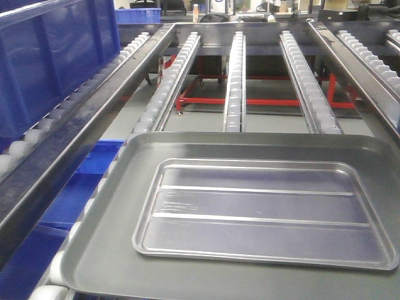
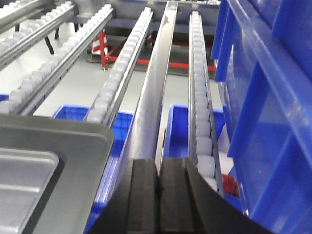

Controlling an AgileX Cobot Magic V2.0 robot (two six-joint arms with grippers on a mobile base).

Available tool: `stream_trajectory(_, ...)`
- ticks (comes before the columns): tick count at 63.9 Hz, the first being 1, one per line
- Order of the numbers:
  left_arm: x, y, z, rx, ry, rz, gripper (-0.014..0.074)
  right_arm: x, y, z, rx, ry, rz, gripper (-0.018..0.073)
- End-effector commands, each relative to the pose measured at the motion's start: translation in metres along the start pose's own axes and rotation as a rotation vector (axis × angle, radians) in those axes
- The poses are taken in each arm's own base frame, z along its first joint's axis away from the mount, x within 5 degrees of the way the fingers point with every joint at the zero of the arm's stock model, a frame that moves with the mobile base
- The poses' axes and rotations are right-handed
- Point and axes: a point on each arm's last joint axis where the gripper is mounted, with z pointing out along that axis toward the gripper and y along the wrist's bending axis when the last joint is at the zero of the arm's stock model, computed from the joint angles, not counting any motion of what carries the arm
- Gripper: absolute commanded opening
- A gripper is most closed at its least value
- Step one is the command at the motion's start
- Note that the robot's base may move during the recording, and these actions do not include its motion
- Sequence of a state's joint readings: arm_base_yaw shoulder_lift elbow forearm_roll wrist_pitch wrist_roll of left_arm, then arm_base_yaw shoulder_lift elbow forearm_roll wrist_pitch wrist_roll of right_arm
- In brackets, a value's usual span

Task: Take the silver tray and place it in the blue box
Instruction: 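Move both grippers toward the top silver tray on the conveyor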

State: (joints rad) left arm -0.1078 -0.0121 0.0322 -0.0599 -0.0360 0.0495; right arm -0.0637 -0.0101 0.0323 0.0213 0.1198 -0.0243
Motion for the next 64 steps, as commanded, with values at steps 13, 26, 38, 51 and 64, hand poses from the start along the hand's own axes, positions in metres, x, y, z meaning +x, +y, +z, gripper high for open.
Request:
stream_trajectory(13,-0.054,0.0,-0.007,-0.007,-0.255,-0.014,-0.0094,-0.047,-0.001,-0.011,0.006,-0.359,0.041,0.0048)
stream_trajectory(26,-0.13,-0.003,-0.007,0.017,-0.092,-0.009,-0.009,-0.116,0.0,-0.029,-0.013,-0.319,0.073,0.0048)
stream_trajectory(38,-0.172,-0.009,0.024,0.085,0.052,-0.084,0.0056,-0.162,0.003,-0.024,-0.083,-0.19,0.094,0.0185)
stream_trajectory(51,-0.175,-0.037,0.068,0.32,0.266,-0.108,0.0284,-0.176,0.019,0.002,-0.257,0.04,0.114,0.0448)
stream_trajectory(64,-0.159,-0.105,0.098,0.657,0.461,-0.038,0.0284,-0.159,0.049,0.04,-0.426,0.265,0.079,0.0467)
